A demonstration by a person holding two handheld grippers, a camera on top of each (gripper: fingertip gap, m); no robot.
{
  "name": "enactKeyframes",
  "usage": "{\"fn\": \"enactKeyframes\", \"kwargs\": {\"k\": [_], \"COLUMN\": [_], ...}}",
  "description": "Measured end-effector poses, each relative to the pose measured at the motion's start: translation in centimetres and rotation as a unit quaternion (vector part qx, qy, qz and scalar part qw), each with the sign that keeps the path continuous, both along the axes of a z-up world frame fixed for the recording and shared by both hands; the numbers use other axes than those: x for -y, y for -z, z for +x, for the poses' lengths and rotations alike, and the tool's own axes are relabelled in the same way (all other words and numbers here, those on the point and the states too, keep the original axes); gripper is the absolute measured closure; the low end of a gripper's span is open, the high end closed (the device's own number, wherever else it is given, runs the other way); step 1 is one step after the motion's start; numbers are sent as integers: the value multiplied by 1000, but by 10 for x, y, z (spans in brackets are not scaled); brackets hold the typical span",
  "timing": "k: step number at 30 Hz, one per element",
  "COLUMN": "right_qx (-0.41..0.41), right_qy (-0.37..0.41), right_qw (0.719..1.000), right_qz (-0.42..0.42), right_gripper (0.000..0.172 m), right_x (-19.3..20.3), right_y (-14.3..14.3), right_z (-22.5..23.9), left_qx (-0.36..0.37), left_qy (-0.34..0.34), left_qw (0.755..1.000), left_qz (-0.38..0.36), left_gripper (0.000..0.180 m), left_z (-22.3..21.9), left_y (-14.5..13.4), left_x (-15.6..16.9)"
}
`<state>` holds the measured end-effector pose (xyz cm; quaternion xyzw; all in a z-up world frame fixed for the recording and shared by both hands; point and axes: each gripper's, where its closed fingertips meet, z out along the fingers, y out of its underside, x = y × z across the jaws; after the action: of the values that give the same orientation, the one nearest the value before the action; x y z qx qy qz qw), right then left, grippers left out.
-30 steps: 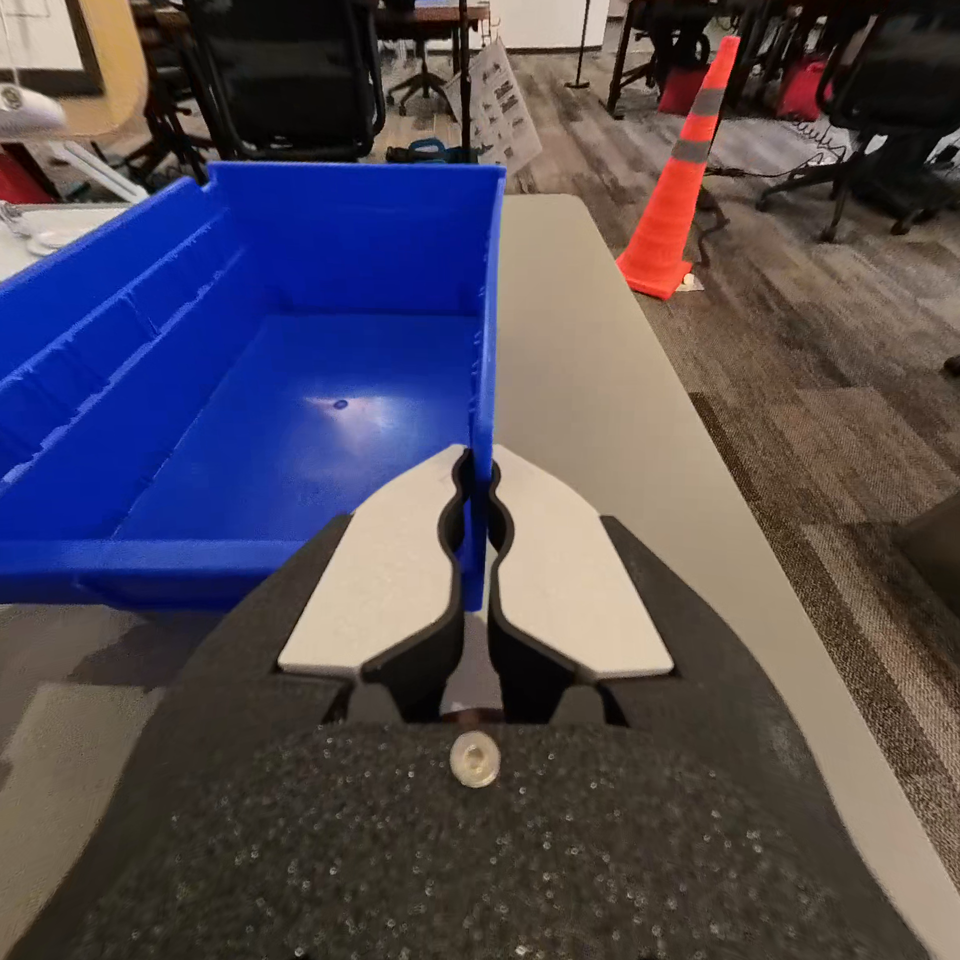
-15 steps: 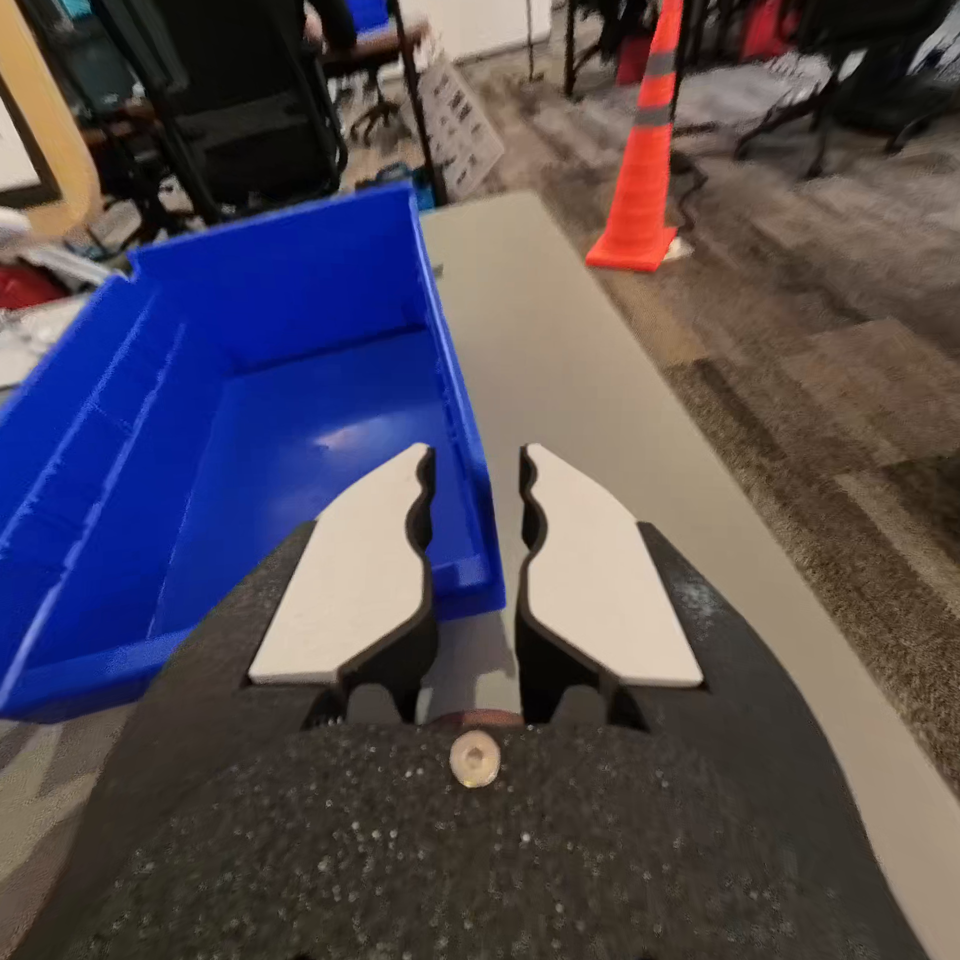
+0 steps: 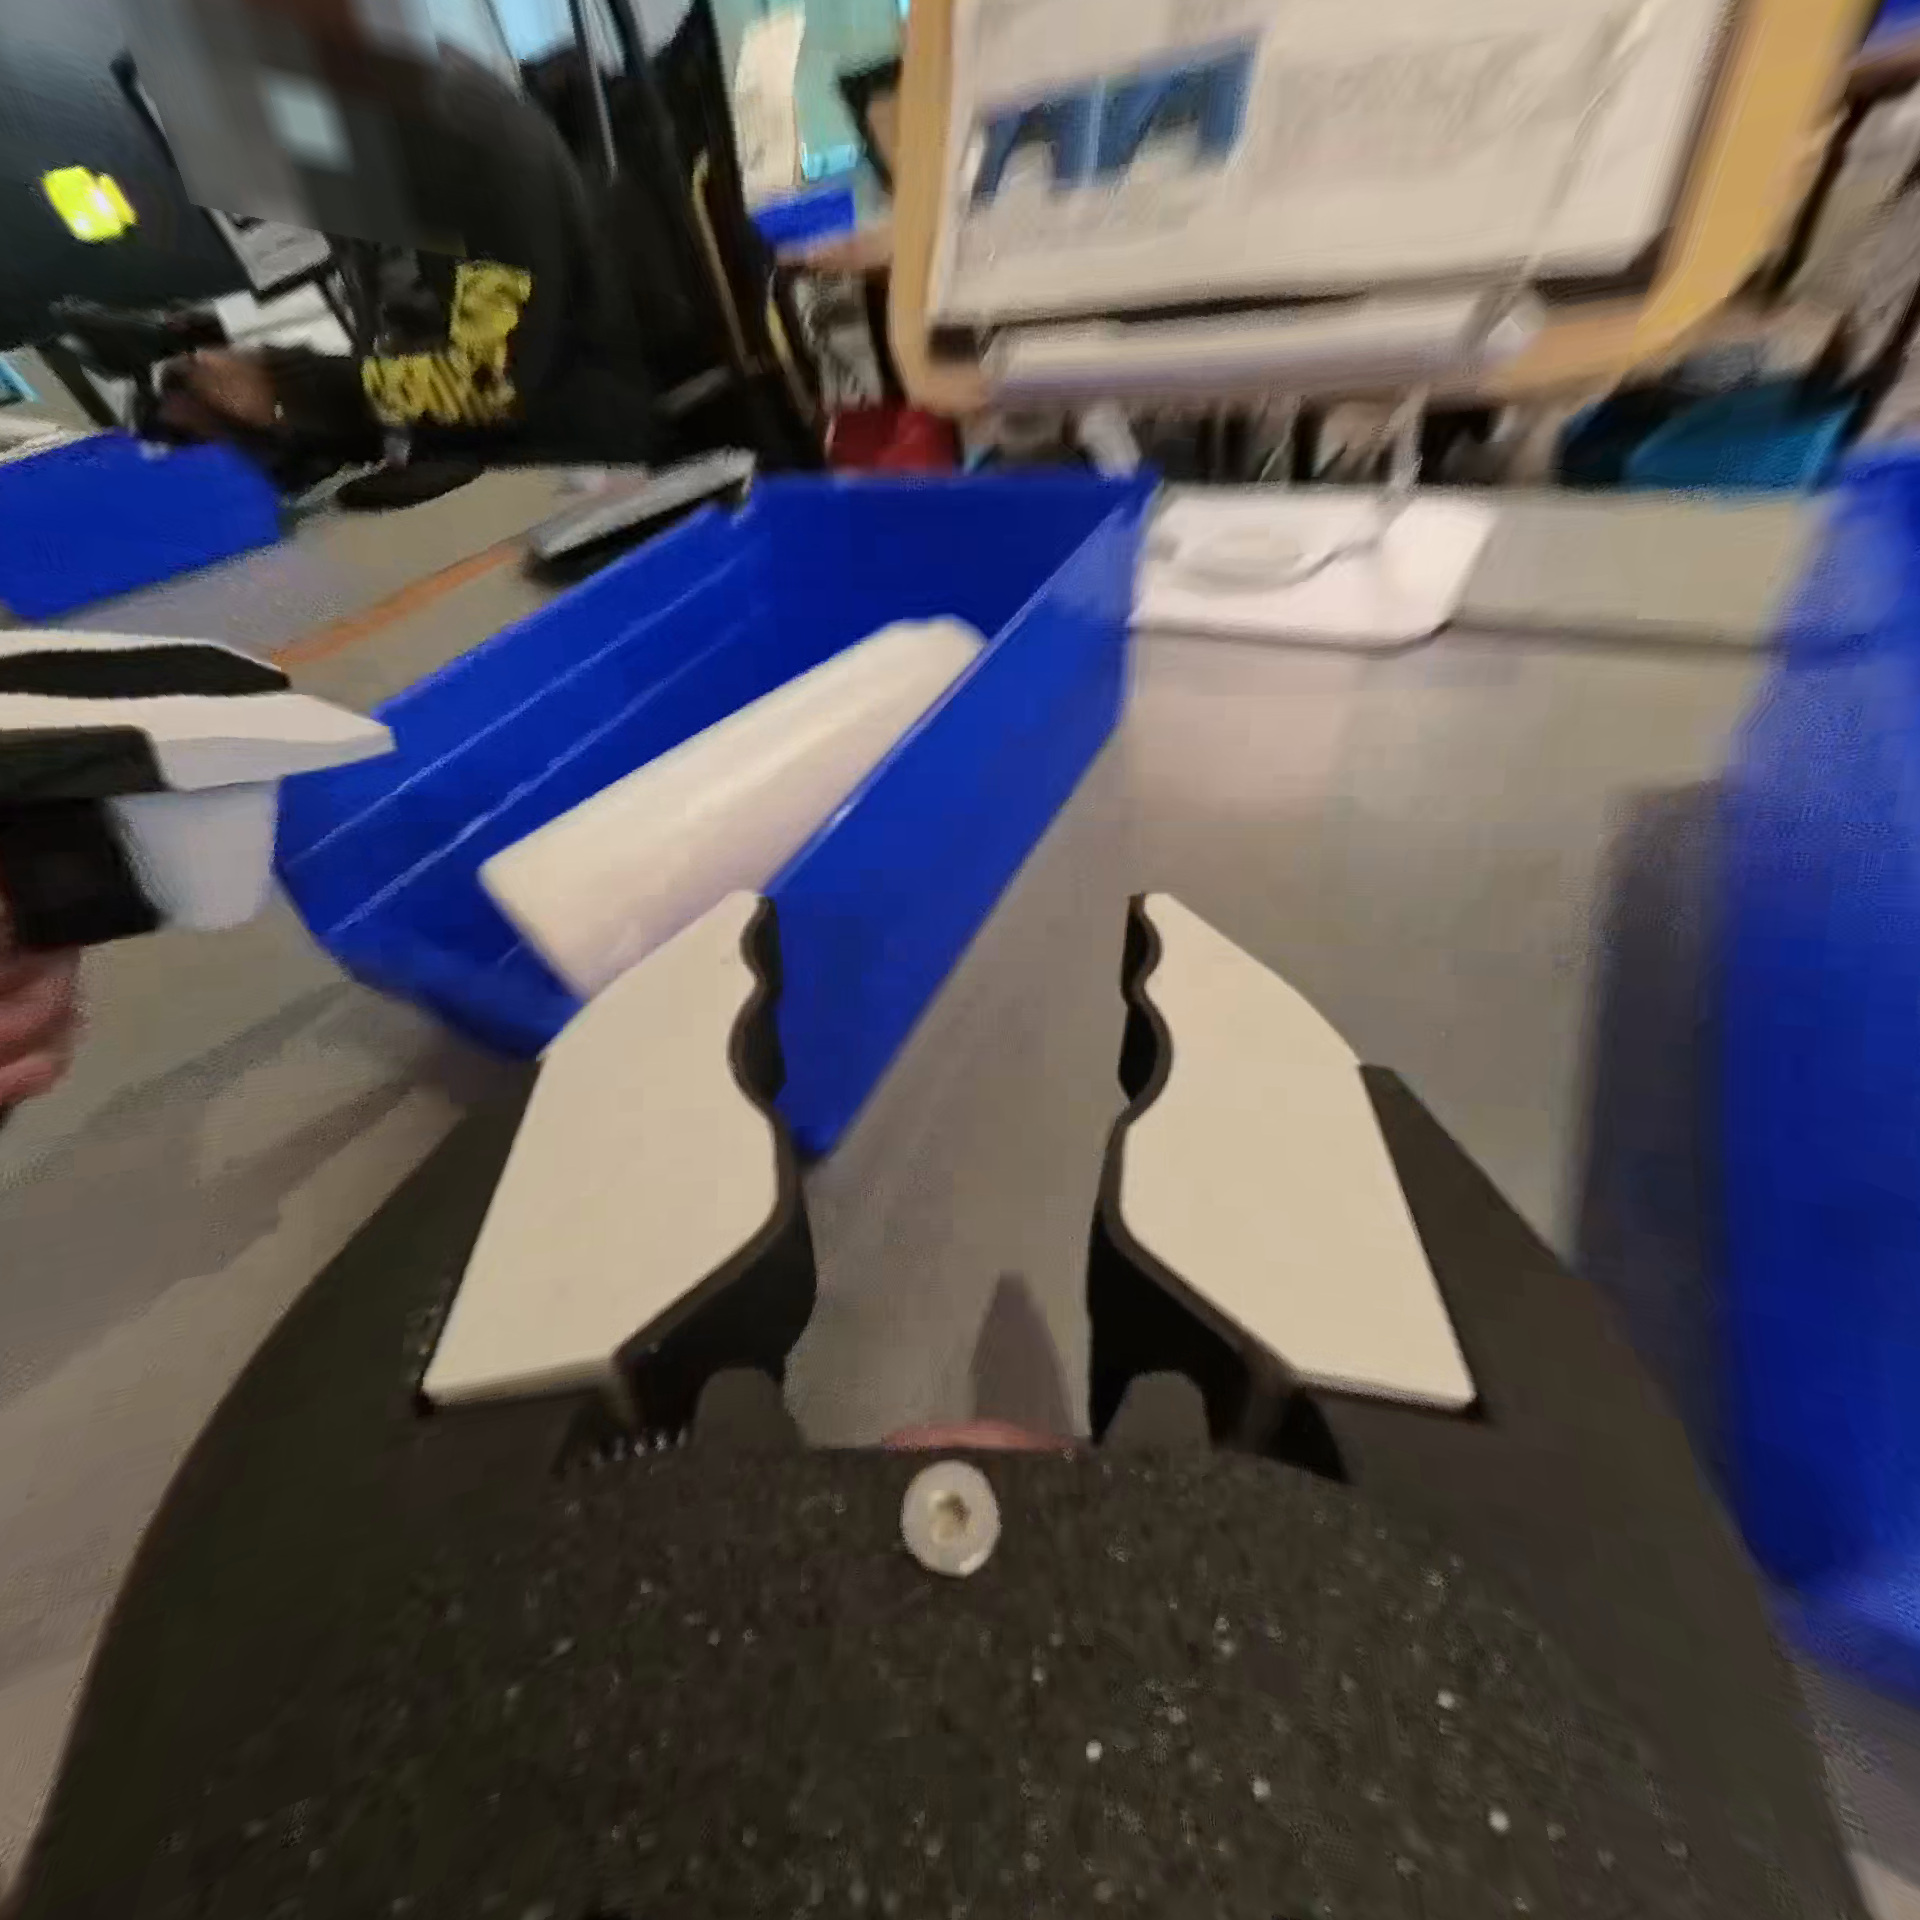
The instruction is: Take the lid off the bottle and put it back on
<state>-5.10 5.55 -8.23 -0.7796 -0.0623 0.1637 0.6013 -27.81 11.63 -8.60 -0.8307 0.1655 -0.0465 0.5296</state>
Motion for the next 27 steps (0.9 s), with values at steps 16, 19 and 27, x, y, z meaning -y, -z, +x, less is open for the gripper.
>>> {"fn": "enactKeyframes", "kwargs": {"k": [16, 19, 27], "right_qx": [79, 91, 122], "right_qy": [117, 109, 73], "right_qw": [986, 988, 989], "right_qz": [-83, -54, -42], "right_gripper": [162, 163, 161], "right_x": [-38, -49, -88], "right_y": [46, 37, 33], "right_z": [-87, -121, -220], "left_qx": [49, 55, 61], "left_qy": [-10, -35, -57], "left_qw": [998, 998, 997], "left_qz": [-50, -21, -3], "left_gripper": [179, 179, 180], "left_z": [-51, -87, -185], "left_y": [50, 37, 31], "left_x": [-9, -20, -57]}}
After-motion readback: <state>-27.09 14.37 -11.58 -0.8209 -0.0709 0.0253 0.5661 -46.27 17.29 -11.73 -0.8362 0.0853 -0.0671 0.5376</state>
